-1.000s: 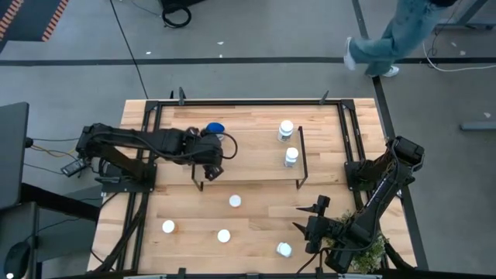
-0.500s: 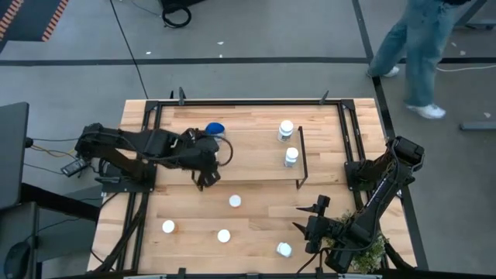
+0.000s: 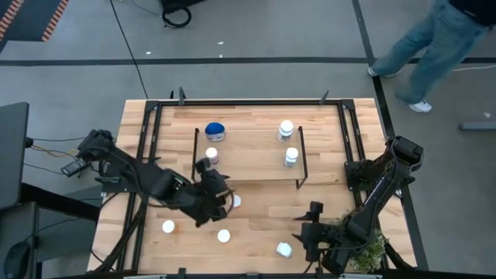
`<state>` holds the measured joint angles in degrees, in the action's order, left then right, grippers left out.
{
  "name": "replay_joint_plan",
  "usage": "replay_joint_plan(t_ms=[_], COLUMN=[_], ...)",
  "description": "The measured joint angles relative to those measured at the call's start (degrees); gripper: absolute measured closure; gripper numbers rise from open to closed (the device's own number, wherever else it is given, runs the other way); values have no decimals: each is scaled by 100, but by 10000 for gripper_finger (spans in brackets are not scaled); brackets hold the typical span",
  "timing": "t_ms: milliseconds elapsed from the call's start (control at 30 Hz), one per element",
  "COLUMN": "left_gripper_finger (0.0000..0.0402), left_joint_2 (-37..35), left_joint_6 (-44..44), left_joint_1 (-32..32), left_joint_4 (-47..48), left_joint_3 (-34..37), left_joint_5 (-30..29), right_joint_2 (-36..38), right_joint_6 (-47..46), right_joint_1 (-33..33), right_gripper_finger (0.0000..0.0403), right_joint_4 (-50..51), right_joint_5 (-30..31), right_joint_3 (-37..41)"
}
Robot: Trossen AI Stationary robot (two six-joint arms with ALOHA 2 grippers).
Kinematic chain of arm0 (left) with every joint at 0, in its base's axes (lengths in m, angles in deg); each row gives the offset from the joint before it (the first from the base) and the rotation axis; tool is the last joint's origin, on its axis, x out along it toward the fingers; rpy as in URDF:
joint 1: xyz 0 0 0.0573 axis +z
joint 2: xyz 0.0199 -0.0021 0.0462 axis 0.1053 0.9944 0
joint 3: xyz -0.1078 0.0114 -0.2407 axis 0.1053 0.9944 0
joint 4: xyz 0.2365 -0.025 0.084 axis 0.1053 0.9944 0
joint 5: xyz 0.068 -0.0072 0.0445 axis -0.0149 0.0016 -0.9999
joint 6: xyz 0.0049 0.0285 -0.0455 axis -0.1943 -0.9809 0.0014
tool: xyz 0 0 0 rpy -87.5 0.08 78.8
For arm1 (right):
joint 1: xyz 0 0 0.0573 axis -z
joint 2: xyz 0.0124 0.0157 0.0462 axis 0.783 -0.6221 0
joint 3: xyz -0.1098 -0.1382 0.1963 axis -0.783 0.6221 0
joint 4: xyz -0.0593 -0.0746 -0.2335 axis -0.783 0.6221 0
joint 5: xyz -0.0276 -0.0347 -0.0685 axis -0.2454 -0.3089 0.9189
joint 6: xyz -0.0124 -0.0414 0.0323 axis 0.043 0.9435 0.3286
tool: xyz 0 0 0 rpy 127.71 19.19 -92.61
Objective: Pick and place medicine bottles onto shelf by color
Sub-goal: Put the light blue medicine bottle on the shelf
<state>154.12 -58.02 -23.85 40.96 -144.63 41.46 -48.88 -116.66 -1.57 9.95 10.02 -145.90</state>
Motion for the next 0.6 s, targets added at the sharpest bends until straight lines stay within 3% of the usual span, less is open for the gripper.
replay_joint_plan(t_ms=[133,300,600], left_gripper_finger=[202,207,216], left_joint_2=[17,17,218], left_joint_6=[-914,-1831,-2206], left_joint_1=[31,47,3], left_joint_4=[-1479,-2602,-2778], left_joint_3=[353,444,447], left_joint_5=[-38,471,612], right_joint_2=[0,4,-306], right_joint_6=[412,805,896], right_joint_1=[201,350,419], right_gripper_finger=[162,162,162], right_joint_4=[-267,-335,-748], right_joint_5=[-860,-1472,-1750], right_joint_3=[-212,-661,-691])
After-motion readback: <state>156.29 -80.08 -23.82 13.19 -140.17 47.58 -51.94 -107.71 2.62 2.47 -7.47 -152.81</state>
